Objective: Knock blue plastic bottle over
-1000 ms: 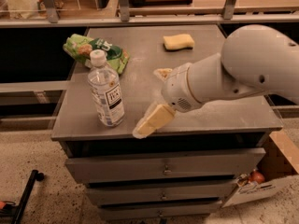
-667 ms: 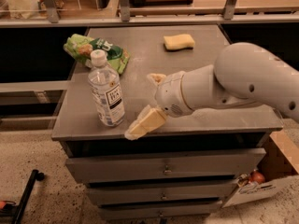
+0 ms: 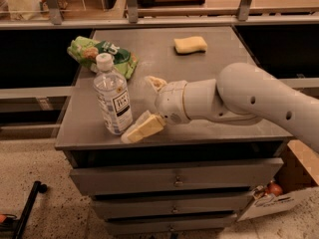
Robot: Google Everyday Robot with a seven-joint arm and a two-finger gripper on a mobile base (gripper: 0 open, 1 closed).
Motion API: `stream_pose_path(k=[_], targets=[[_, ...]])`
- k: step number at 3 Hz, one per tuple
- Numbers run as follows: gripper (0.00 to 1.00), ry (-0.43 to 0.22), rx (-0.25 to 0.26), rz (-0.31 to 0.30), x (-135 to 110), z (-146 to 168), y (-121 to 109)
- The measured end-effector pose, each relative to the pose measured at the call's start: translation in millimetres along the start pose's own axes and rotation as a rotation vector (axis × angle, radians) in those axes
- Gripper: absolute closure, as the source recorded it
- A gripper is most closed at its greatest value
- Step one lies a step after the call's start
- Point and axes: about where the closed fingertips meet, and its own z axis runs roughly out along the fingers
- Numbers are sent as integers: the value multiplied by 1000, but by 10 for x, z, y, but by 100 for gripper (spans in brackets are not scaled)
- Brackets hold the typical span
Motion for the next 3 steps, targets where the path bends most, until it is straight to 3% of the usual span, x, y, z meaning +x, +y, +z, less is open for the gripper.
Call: stream_pose_path(k=[1, 2, 3], targets=[[0, -67, -42, 15, -26, 172, -55], [0, -144, -116, 65, -66, 290, -24], [0, -171, -202, 112, -50, 342, 95]])
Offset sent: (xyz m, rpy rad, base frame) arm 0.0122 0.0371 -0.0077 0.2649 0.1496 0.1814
